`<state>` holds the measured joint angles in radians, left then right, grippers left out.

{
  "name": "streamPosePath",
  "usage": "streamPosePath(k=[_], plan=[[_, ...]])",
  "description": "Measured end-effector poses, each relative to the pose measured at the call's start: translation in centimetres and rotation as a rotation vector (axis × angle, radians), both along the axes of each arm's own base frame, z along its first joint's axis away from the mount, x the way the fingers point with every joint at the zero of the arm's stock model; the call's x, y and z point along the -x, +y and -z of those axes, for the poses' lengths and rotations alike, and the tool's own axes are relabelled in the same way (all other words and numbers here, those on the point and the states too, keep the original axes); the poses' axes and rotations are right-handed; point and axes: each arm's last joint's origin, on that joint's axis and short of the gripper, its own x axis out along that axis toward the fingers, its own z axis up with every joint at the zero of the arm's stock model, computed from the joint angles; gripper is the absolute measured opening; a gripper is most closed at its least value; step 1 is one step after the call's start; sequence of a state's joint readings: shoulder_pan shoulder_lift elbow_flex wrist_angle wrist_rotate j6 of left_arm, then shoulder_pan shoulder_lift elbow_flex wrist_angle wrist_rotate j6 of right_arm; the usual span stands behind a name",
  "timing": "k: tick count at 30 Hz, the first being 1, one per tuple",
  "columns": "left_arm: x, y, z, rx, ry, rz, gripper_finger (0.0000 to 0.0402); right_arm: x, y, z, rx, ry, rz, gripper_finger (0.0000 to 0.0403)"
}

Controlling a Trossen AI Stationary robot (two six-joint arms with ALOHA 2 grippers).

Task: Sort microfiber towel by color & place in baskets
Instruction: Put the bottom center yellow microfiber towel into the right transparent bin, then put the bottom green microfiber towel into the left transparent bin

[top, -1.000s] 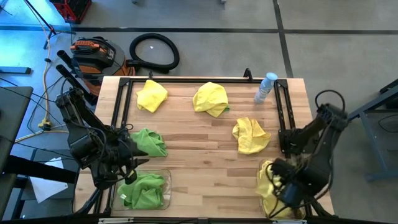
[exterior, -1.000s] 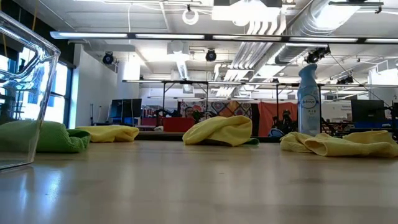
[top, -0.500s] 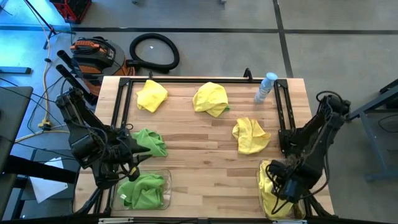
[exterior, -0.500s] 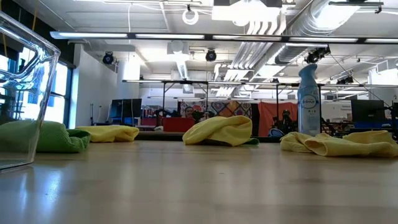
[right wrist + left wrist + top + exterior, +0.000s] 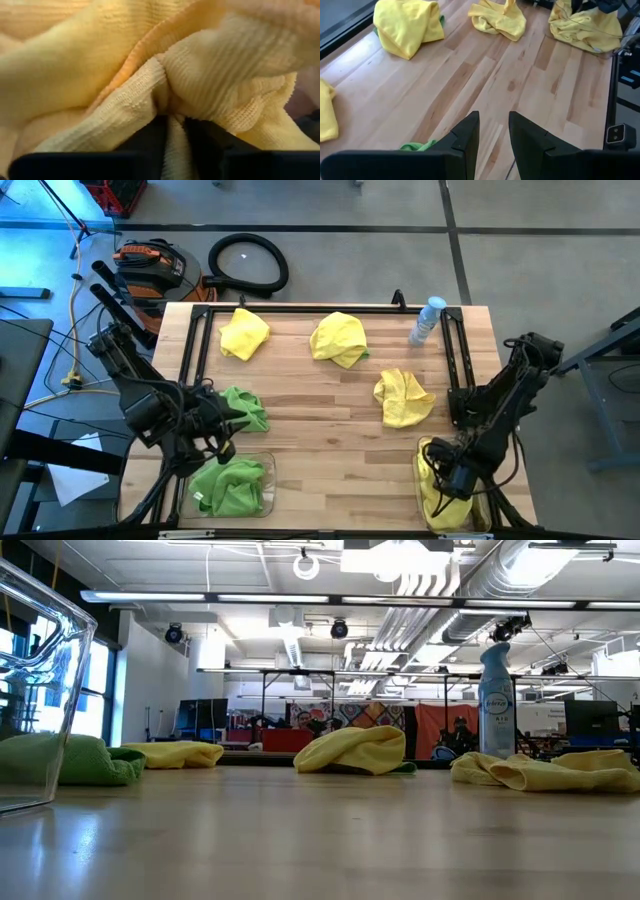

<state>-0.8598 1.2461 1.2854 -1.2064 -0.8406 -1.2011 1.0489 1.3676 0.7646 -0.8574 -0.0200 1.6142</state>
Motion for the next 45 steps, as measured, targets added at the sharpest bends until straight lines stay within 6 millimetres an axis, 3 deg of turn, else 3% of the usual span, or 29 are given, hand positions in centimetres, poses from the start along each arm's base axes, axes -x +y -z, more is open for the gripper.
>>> streamPosePath(k=[6,11,18,26,36,41,45], plan=[[-0.3,0.3,0.0,0.000,0.001,-0.021,0.0092,-0.1,0.6,-2.2,-0.013,0.058,-0.028,0.0136],[-0.6,0.7,0.0,0.000,0.001,-0.044,0.0092,-0.2,0.6,-5.1,0.020,0.123,-0.024,0.0144],[-1.2,1.4,0.0,-0.001,0.002,-0.086,0.0092,-0.8,0.8,-9.3,0.073,-0.011,-0.082,0.0144],[-2.3,2.9,0.0,-0.069,0.035,-0.115,0.0092,-1.4,0.8,-12.4,0.112,-0.180,-0.036,0.0144],[-4.3,6.6,0.1,-0.122,0.113,-0.220,0.0069,-2.8,0.0,-13.5,0.293,-0.523,0.081,0.0144],[-5.1,8.8,0.2,-0.170,0.225,-0.184,0.0063,-5.3,-2.1,-13.6,0.368,-0.591,0.289,0.0144],[-5.5,10.8,0.2,-0.238,0.304,-0.170,0.0062,-7.5,-4.3,-13.0,0.430,-0.556,0.334,0.0144]])
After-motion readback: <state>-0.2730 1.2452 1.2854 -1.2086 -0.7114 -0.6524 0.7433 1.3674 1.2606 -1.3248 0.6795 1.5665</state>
